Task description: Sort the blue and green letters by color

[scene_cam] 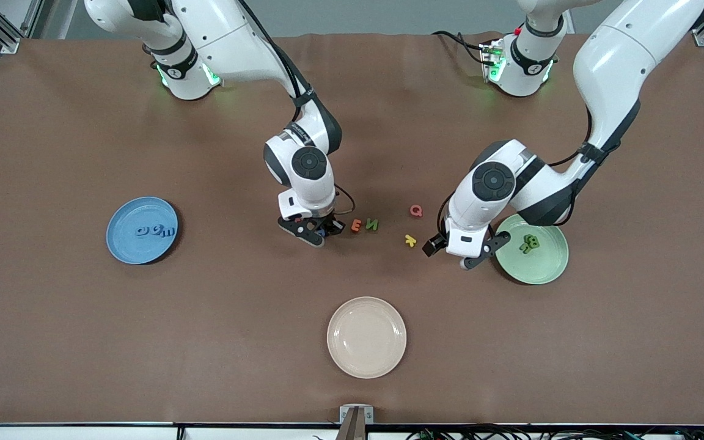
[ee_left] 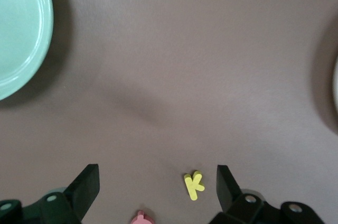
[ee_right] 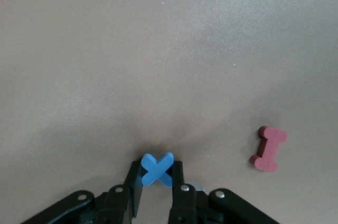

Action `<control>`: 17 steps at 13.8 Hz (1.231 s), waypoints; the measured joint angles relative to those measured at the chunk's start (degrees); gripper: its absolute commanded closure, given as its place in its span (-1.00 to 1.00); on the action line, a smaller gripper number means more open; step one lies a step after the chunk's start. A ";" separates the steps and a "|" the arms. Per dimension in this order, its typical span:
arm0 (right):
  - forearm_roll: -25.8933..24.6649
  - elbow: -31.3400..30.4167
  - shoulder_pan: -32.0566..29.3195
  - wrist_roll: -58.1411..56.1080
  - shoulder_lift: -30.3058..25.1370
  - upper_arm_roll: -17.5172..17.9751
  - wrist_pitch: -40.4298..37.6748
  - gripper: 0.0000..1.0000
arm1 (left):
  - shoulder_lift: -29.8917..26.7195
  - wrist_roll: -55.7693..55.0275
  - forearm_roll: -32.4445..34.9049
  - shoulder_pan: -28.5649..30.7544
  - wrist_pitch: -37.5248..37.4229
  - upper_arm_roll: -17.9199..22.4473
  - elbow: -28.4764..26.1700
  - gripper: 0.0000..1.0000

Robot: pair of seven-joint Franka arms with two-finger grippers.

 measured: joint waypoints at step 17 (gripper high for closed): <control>-0.15 -15.08 -20.33 -40.99 -22.90 -1.98 -19.24 1.00 | -1.13 -1.40 -0.02 -1.16 0.01 -1.74 1.05 -0.81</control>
